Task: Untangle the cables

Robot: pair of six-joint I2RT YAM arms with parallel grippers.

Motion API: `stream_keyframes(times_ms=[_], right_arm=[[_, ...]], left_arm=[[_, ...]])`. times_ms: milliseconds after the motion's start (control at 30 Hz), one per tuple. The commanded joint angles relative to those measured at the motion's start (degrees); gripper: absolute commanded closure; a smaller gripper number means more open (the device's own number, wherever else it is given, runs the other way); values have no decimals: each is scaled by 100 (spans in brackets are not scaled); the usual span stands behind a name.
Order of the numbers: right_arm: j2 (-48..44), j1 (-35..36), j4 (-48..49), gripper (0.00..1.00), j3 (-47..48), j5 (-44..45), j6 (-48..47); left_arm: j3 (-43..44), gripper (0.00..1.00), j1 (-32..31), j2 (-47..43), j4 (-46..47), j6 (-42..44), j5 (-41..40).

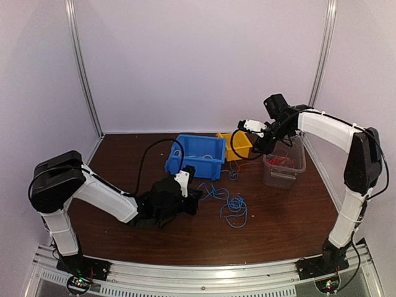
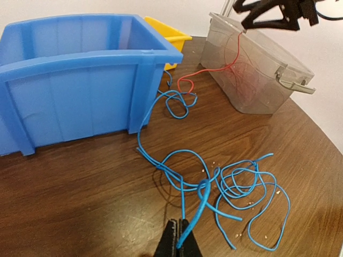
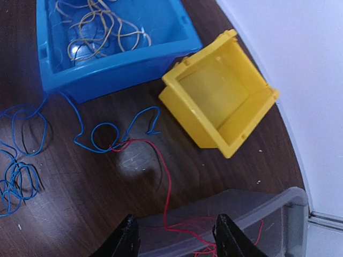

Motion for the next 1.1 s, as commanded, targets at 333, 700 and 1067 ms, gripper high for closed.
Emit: stream_keyframes(times_ms=[333, 700, 1067], right_arm=[[1617, 605, -1182, 39, 1217, 1662, -270], [2231, 666, -949, 36, 1210, 2477, -519], [2515, 694, -957, 62, 1250, 2772, -644]], left_arm=[[-876, 100, -14, -919, 48, -200, -586], [-827, 100, -16, -792, 192, -212, -531], [-836, 100, -18, -794, 177, -205, -620]])
